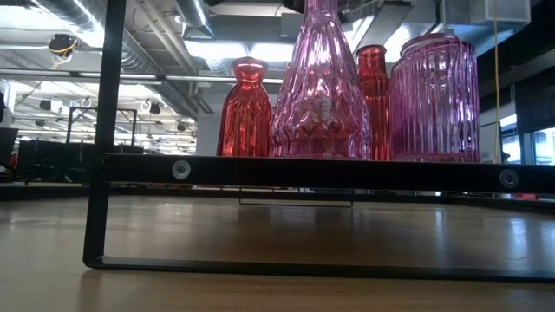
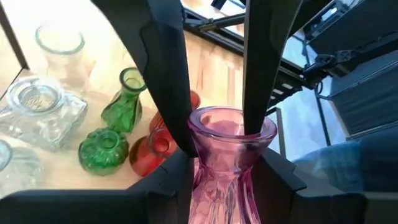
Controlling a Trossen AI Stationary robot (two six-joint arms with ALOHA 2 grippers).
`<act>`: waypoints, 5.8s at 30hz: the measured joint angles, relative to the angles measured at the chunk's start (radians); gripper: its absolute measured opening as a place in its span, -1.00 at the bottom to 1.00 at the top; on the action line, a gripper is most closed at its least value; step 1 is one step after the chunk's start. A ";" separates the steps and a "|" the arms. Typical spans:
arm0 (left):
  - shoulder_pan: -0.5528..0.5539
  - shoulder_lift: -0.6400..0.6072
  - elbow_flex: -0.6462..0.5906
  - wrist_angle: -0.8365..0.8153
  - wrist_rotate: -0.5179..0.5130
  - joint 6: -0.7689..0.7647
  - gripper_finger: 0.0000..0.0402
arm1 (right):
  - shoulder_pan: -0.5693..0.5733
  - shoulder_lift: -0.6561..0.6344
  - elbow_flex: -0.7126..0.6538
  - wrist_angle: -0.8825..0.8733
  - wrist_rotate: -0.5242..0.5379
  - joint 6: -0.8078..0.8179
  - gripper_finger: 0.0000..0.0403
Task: Sort vases onto shelf
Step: Put the pink vase aligned with the other pink vases on the shelf, then return to Home Position
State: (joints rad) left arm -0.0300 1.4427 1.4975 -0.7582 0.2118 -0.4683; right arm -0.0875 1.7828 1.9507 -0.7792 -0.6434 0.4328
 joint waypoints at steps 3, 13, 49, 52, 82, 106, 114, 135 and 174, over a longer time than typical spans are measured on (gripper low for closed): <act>-0.009 -0.002 -0.003 -0.082 0.005 -0.017 -0.44 | -0.001 -0.001 0.001 -0.009 -0.017 0.000 -0.46; -0.067 -0.012 -0.064 -0.219 -0.095 -0.051 -0.45 | -0.063 -0.117 0.004 -0.019 -0.028 -0.018 -0.46; -0.626 0.084 -0.923 1.528 -1.110 -0.269 -0.46 | -0.171 -0.278 0.003 -0.377 0.041 -0.150 -0.46; -0.615 0.144 -0.923 1.612 -1.096 -0.185 -0.46 | -0.171 -0.278 0.003 -0.378 0.042 -0.150 -0.46; -0.532 0.325 -0.922 1.816 -0.776 0.061 -0.45 | -0.251 -0.275 0.003 -0.360 0.095 0.071 -0.46; -0.479 0.325 -0.921 1.825 -0.654 0.069 -0.33 | -0.273 -0.273 0.003 -0.322 0.139 0.114 -0.46; -0.449 0.325 -0.921 1.821 -0.592 0.087 -0.33 | -0.273 -0.273 0.003 -0.324 0.139 0.113 -0.46; -0.433 0.325 -0.911 1.832 -0.582 0.113 -0.08 | -0.273 -0.273 0.003 -0.348 0.139 0.117 -0.46; -0.471 0.314 -0.890 1.909 -0.534 0.086 0.15 | -0.273 -0.273 0.003 -0.347 0.136 0.082 -0.46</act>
State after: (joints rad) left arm -0.5007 1.7565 0.6079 1.1510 -0.3225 -0.3821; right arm -0.3607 1.5097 1.9541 -1.1263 -0.5076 0.5152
